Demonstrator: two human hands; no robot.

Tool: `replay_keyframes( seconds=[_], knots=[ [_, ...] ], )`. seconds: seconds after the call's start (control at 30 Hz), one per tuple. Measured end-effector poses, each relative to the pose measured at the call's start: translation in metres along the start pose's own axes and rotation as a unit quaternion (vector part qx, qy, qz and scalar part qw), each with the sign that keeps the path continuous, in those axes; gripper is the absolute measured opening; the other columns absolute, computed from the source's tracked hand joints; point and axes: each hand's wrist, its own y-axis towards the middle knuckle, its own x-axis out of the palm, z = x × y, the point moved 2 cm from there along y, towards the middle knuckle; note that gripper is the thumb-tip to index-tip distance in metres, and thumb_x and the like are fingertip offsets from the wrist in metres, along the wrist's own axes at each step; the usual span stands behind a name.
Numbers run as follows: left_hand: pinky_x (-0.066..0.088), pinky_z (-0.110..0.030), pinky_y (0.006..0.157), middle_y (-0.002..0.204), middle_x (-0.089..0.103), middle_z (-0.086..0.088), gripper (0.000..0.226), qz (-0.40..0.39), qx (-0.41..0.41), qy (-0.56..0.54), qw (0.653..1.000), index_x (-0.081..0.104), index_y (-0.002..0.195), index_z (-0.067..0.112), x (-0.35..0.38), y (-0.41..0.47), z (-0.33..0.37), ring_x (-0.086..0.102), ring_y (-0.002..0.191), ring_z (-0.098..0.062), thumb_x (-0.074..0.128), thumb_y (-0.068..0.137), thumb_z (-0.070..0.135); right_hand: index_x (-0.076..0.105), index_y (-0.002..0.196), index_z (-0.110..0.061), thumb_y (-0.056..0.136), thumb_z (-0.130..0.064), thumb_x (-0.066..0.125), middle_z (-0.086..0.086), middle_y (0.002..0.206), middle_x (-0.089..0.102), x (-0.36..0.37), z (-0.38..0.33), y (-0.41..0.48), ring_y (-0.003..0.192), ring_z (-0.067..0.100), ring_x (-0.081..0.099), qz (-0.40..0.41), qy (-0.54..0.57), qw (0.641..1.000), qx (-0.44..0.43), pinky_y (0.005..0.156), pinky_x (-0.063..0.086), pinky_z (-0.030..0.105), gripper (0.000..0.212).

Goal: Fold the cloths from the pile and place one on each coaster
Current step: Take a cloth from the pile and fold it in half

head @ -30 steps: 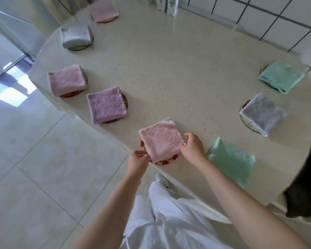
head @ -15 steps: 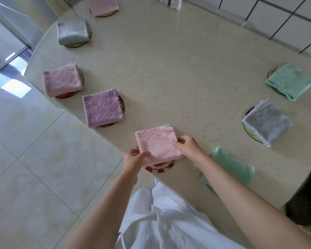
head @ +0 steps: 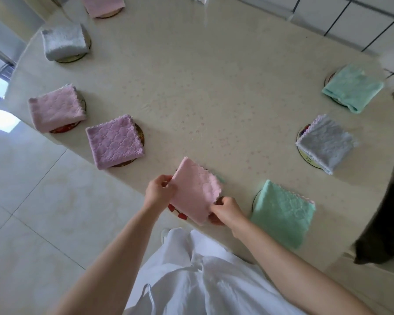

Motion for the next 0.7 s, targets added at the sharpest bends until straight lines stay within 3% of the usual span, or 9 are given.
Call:
replay_keyframes(
  seconds=[0.1,0.2,0.33,0.37,0.43,0.5,0.57,0.7],
  knots=[
    [0.047,-0.026,0.064,0.097,0.068,-0.002,0.028,-0.017,0.012,0.045,0.999,0.067,0.106,0.021,-0.003,0.004,0.001,0.061,0.082,-0.021,0.058,0.081,0.013,0.064,0.080,-0.008,0.066,-0.022,0.064,0.011,0.075,0.073,0.003,0.000,-0.001,0.066,0.028,0.070,0.016,-0.018,1.000,0.007,0.066,0.059,0.047,0.019],
    [0.042,-0.024,0.061,0.097,0.066,-0.001,0.028,-0.034,0.035,0.083,0.995,0.067,0.107,0.020,-0.007,0.006,0.000,0.059,0.081,-0.021,0.058,0.082,0.013,0.064,0.072,-0.011,0.072,-0.036,0.065,0.008,0.070,0.072,0.000,-0.006,-0.003,0.061,0.024,0.067,0.062,-0.003,0.998,0.006,0.057,0.057,0.036,0.024],
    [0.037,-0.011,0.045,0.096,0.064,-0.002,0.027,-0.049,0.059,0.105,0.992,0.066,0.108,0.017,-0.010,0.008,-0.001,0.056,0.065,-0.010,0.058,0.083,0.011,0.057,0.060,-0.014,0.074,-0.056,0.059,0.009,0.065,0.068,-0.010,-0.012,0.008,0.066,0.028,0.068,0.159,-0.028,0.987,0.002,0.059,0.053,0.034,0.044],
    [0.036,-0.008,0.043,0.095,0.064,-0.002,0.026,-0.052,0.062,0.108,0.991,0.066,0.108,0.015,-0.010,0.008,-0.002,0.054,0.063,-0.008,0.058,0.083,0.010,0.055,0.059,-0.014,0.077,-0.053,0.059,0.008,0.065,0.065,-0.012,-0.014,0.010,0.071,0.029,0.067,0.181,-0.044,0.983,-0.002,0.061,0.051,0.033,0.044],
    [0.039,-0.014,0.052,0.094,0.064,-0.003,0.025,-0.058,0.067,0.121,0.989,0.066,0.107,0.013,-0.012,0.009,-0.003,0.055,0.069,-0.013,0.060,0.083,0.011,0.052,0.055,-0.015,0.079,-0.046,0.061,0.009,0.066,0.063,-0.016,-0.014,0.017,0.076,0.031,0.067,0.214,-0.061,0.975,-0.010,0.065,0.051,0.034,0.041],
    [0.039,-0.021,0.060,0.093,0.064,-0.003,0.024,-0.063,0.066,0.132,0.987,0.067,0.106,0.012,-0.014,0.010,-0.005,0.054,0.076,-0.017,0.062,0.083,0.013,0.051,0.053,-0.014,0.077,-0.042,0.064,0.009,0.065,0.067,-0.018,-0.011,0.024,0.071,0.033,0.068,0.221,-0.072,0.972,-0.015,0.067,0.056,0.042,0.039],
    [0.037,-0.019,0.055,0.090,0.062,-0.003,0.021,-0.065,0.069,0.138,0.986,0.067,0.103,0.011,-0.019,0.012,-0.010,0.054,0.074,-0.016,0.065,0.082,0.015,0.051,0.054,-0.014,0.074,-0.041,0.064,0.010,0.063,0.068,-0.018,-0.006,0.030,0.065,0.032,0.068,0.224,-0.080,0.971,-0.016,0.065,0.057,0.046,0.036],
    [0.037,-0.016,0.054,0.092,0.067,-0.006,0.018,-0.065,0.077,0.147,0.984,0.068,0.098,0.010,-0.032,0.016,-0.021,0.055,0.073,-0.015,0.069,0.080,0.015,0.055,0.072,-0.018,0.082,-0.031,0.061,0.007,0.082,0.067,-0.010,-0.023,0.006,0.081,0.028,0.063,0.285,-0.125,0.950,-0.037,0.070,0.049,0.032,0.017]
  ],
)
